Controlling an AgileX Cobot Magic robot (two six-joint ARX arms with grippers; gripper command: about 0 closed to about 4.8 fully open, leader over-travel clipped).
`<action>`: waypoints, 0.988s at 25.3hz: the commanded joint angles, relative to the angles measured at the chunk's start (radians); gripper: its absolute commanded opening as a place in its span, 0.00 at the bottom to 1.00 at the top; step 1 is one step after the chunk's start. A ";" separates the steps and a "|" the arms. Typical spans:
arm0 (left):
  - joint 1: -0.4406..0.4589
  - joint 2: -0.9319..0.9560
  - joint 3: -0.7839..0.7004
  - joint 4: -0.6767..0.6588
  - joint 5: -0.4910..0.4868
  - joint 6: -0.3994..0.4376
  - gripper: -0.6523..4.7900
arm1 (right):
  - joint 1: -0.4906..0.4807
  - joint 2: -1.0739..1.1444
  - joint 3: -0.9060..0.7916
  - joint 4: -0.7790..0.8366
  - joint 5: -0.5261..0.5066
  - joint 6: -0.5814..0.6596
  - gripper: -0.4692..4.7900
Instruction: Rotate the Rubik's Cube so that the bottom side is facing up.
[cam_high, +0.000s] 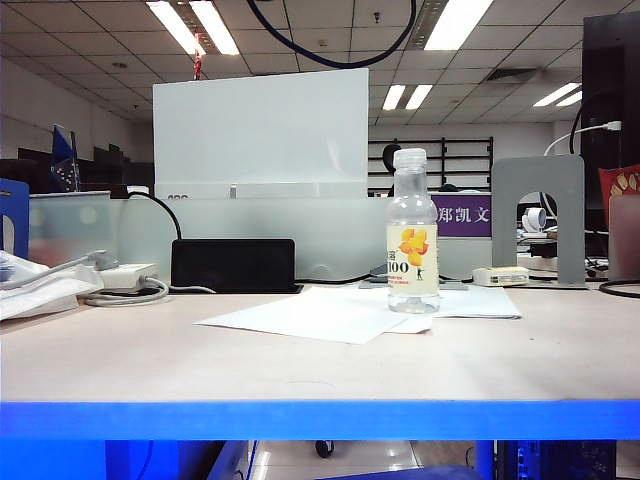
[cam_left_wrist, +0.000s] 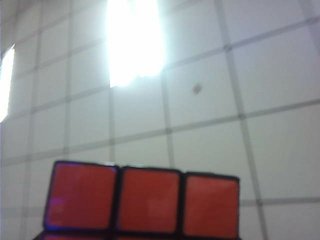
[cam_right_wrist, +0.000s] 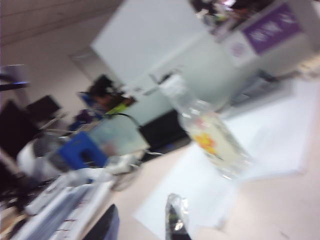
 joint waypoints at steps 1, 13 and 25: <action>-0.009 -0.005 -0.004 0.047 0.044 -0.005 0.50 | 0.001 0.025 0.035 0.091 -0.069 0.018 0.38; -0.055 -0.007 -0.005 0.047 0.129 -0.006 0.50 | -0.117 0.605 0.613 0.216 -0.395 -0.136 0.56; -0.024 -0.026 -0.005 0.046 0.200 -0.006 0.50 | -0.174 0.908 0.945 0.428 -0.771 0.077 0.94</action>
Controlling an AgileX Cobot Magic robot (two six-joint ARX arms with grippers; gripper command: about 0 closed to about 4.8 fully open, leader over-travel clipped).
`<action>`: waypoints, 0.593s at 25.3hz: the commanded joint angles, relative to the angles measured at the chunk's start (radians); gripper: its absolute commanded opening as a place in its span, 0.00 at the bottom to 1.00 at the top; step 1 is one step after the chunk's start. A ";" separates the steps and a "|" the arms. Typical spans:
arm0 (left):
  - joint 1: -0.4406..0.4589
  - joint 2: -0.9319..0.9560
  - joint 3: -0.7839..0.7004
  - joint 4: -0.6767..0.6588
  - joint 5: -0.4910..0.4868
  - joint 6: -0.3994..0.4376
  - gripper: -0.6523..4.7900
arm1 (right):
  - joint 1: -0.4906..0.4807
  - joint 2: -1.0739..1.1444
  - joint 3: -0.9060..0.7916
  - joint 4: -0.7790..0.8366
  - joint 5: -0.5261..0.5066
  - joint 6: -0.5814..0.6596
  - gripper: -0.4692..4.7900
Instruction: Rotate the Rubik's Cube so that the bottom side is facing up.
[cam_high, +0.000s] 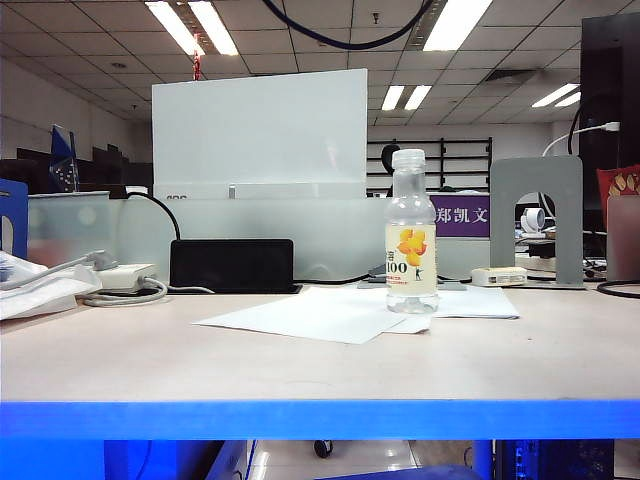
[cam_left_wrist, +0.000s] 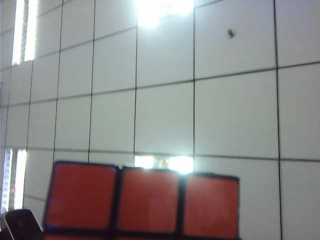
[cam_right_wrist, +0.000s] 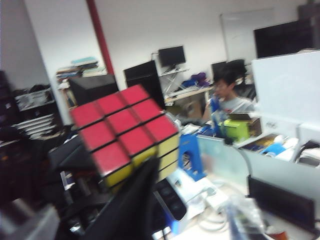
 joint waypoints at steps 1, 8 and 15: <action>-0.001 -0.006 0.005 0.046 0.011 -0.006 0.50 | 0.035 0.000 0.013 0.074 -0.018 0.069 0.94; -0.024 -0.024 0.005 0.046 0.031 -0.006 0.50 | 0.108 0.043 0.066 0.085 -0.032 0.080 1.00; -0.024 -0.054 0.005 0.046 0.088 -0.006 0.50 | 0.110 0.090 0.111 0.089 -0.064 0.077 1.00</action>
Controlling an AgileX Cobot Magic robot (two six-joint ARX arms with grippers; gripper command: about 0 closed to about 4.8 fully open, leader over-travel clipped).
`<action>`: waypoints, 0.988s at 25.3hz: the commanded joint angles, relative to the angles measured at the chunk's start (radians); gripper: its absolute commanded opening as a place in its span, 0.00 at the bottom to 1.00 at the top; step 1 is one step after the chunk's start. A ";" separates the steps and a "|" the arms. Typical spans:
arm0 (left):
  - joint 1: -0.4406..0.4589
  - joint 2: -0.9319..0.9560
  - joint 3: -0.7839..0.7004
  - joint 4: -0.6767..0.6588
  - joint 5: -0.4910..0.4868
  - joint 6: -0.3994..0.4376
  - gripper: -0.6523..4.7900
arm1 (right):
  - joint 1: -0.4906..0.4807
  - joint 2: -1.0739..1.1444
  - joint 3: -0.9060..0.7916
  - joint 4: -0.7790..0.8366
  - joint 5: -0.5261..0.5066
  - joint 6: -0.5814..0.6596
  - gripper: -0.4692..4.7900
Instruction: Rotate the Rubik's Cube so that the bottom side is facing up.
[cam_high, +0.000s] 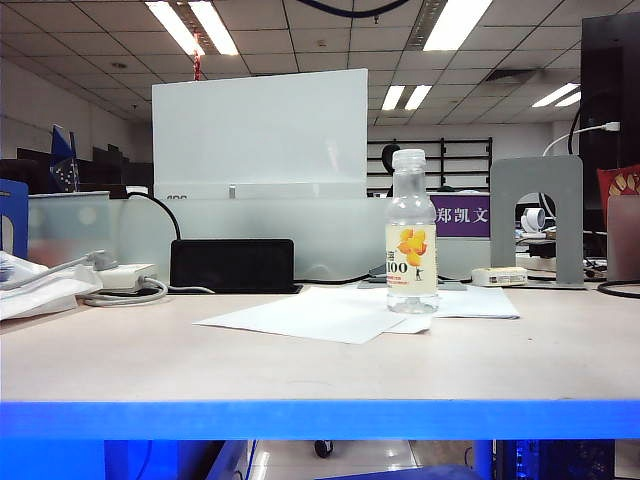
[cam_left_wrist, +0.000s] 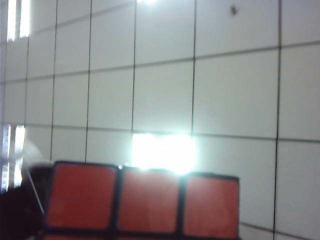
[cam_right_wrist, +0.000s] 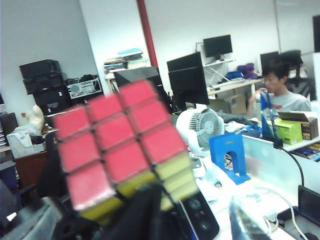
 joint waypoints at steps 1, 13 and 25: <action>-0.003 -0.013 0.006 0.047 0.029 -0.005 0.50 | 0.001 -0.005 0.007 0.020 -0.007 0.000 1.00; 0.050 -0.012 -0.014 0.046 0.139 -0.005 0.50 | 0.000 -0.020 0.070 0.043 -0.058 0.026 1.00; -0.016 -0.005 -0.018 0.017 0.162 -0.005 0.50 | 0.001 -0.002 0.069 0.006 -0.082 0.015 1.00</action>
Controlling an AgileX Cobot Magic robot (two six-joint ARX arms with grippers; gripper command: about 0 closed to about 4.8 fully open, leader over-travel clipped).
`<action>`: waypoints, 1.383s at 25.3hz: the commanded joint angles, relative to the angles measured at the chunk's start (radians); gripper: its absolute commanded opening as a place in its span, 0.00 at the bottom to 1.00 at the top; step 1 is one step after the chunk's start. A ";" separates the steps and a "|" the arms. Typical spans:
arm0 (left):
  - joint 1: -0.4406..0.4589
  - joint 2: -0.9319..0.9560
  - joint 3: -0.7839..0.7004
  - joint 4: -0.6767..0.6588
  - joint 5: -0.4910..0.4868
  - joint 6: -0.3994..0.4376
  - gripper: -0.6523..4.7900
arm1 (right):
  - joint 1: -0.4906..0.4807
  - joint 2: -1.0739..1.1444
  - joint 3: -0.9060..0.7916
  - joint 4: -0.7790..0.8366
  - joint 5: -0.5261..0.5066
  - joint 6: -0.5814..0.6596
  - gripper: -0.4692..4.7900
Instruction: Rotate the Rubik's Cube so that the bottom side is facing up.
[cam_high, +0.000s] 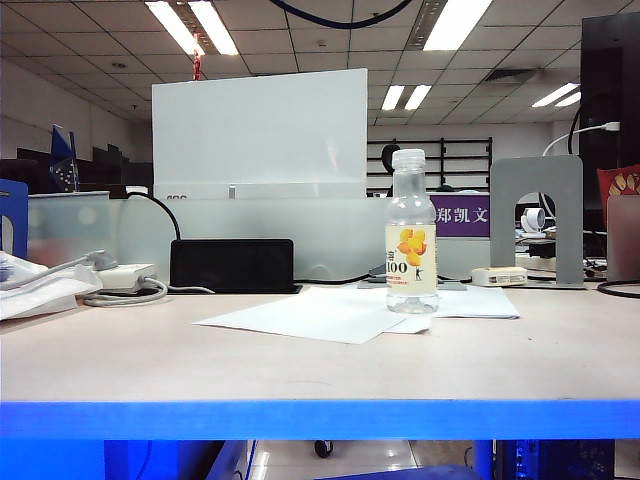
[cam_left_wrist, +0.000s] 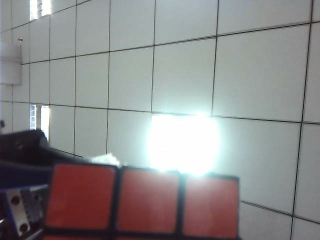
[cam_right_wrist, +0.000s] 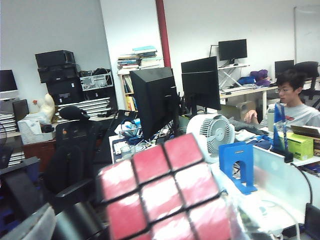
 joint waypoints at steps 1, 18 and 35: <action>-0.034 -0.005 0.006 0.016 0.033 -0.006 0.50 | 0.002 0.004 0.003 -0.024 -0.027 -0.007 1.00; -0.035 -0.006 0.008 -0.002 0.053 -0.006 0.51 | 0.002 0.002 0.003 -0.082 -0.090 -0.048 0.78; -0.026 -0.006 0.008 -0.014 0.094 -0.006 0.51 | 0.002 0.003 0.003 -0.061 -0.093 -0.066 0.27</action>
